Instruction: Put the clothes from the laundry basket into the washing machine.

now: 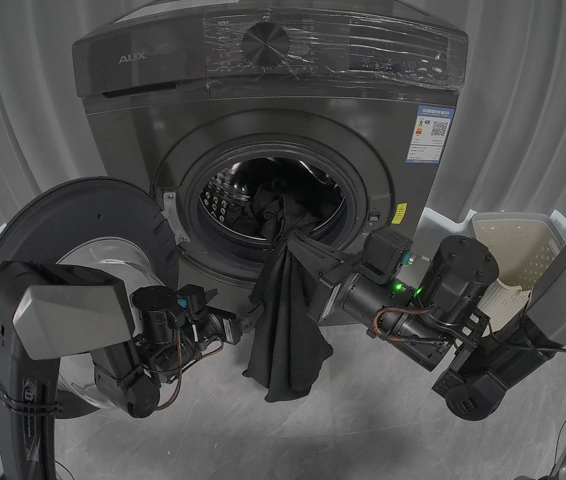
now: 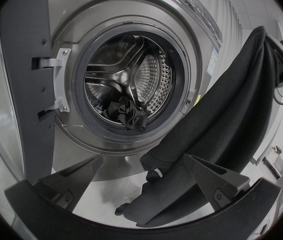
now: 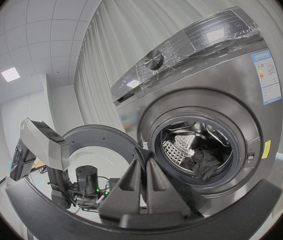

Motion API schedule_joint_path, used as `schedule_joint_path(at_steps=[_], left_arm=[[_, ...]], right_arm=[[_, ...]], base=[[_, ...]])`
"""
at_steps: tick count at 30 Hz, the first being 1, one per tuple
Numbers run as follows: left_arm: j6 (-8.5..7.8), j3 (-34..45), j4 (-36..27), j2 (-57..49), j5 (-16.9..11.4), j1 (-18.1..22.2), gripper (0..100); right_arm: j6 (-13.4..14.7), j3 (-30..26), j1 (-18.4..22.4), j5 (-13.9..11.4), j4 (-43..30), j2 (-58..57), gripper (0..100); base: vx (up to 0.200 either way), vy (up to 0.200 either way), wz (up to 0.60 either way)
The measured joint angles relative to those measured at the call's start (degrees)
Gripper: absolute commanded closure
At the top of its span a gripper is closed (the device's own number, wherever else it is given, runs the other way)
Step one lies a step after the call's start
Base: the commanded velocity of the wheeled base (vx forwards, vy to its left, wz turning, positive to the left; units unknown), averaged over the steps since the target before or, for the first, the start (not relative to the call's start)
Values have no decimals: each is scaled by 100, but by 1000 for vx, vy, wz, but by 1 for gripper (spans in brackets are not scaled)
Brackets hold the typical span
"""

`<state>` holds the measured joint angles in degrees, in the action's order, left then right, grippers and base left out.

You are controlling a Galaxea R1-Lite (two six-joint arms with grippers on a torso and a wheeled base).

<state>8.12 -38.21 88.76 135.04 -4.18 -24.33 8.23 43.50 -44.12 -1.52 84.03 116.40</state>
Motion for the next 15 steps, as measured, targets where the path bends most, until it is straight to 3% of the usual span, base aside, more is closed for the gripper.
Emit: schedule_joint_path(at_steps=[15], left_arm=[[-22, 216, 0, 127, -52, -527, 0]], right_arm=[[0, 82, -20, -2, 7, 20, 100]], base=[[0, 0, 0]])
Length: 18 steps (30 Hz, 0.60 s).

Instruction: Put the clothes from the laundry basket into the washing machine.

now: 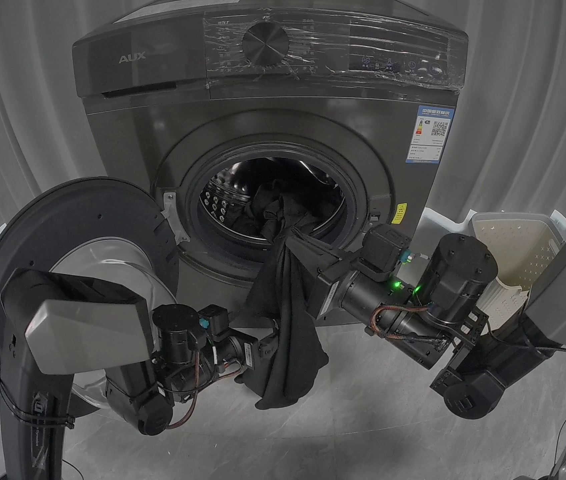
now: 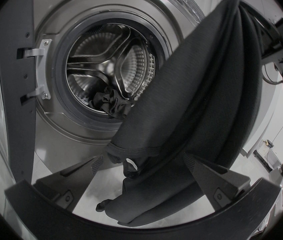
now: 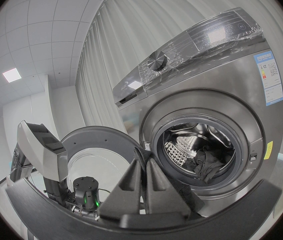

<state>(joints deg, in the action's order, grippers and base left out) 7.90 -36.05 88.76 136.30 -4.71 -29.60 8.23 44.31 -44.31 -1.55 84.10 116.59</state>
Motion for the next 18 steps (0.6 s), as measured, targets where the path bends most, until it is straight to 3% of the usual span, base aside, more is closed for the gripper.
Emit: schedule_joint_path(at_steps=[8, 13, 18], left_arm=[[1, 110, 9, 50, 9, -276, 0], [-13, 57, 2, 176, 101, -207, 0], [-148, 27, 0, 391, 202, 39, 0]], right_arm=[[2, 1, 13, -20, 1, -9, 100], [2, -11, 13, -44, 12, -28, 100], [2, -60, 13, -52, 20, -46, 100]], base=[[0, 0, 0], [0, 0, 0], [0, 0, 0]])
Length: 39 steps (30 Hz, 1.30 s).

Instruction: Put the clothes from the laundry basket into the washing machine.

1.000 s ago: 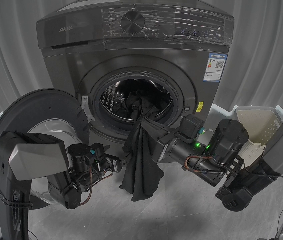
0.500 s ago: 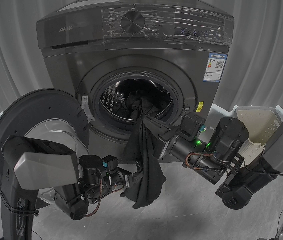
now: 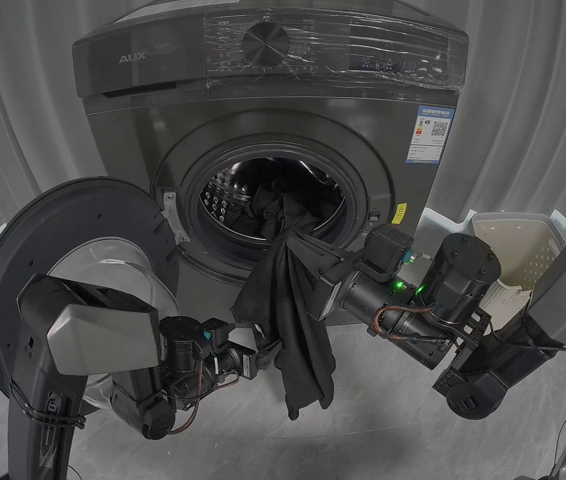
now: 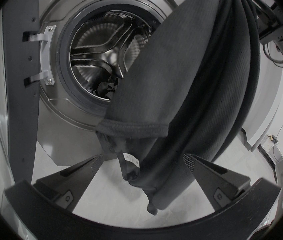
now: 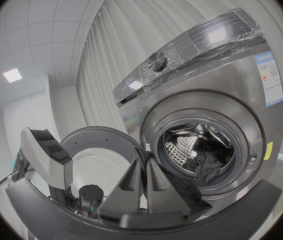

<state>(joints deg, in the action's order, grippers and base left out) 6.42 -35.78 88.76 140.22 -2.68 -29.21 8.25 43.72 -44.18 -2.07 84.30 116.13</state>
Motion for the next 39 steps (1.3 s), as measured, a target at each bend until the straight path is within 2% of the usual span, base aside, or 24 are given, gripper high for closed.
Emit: schedule_joint_path(at_steps=[4, 18, 23, 29, 39], left_arm=[[-44, -32, -2, 146, 6, 182, 0], [-51, -358, 0, 650, 15, 286, 0], [-84, -647, -7, 863, 22, 402, 0], [-79, -931, -11, 1025, 17, 534, 0], [-22, -1234, -5, 1229, -276, 477, 0]], right_arm=[[-2, -28, -2, -4, 2, -4, 100], [-5, -212, -35, -13, -5, -177, 100], [0, -386, -20, -149, 6, -306, 100], [0, -499, -5, -178, 6, -411, 100], [9, -519, -99, -233, 83, -444, 100]], base=[[0, 0, 0], [0, 0, 0], [0, 0, 0], [0, 0, 0], [0, 0, 0]])
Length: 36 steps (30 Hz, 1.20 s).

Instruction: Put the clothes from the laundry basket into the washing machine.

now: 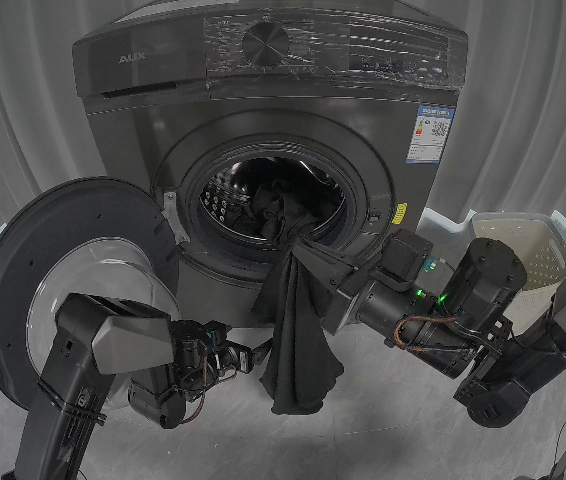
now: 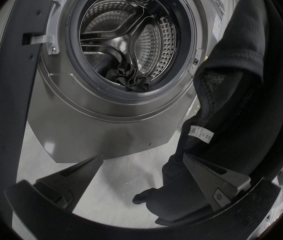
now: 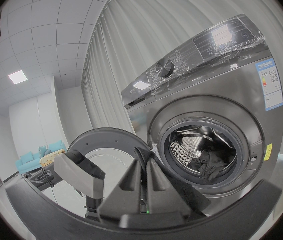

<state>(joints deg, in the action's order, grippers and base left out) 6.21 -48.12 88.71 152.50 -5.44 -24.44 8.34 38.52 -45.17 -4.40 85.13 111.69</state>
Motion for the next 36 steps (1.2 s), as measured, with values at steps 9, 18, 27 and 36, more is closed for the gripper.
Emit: schedule_joint_path(at_steps=[9, 18, 27, 36], left_arm=[[6, -360, -4, 182, -30, -116, 0], [11, -461, 2, 284, -575, -199, 100], [28, -846, 0, 372, -558, -194, 100], [9, -585, 9, 1, -551, -127, 100]], right_arm=[[0, -11, -59, -24, 2, 2, 100], [9, -10, -117, -17, 2, 11, 100], [17, -11, -119, -17, 24, 22, 100], [39, -11, 107, 46, 21, 18, 100]], base=[[0, 0, 0], [0, 0, 0], [0, 0, 0], [0, 0, 0]])
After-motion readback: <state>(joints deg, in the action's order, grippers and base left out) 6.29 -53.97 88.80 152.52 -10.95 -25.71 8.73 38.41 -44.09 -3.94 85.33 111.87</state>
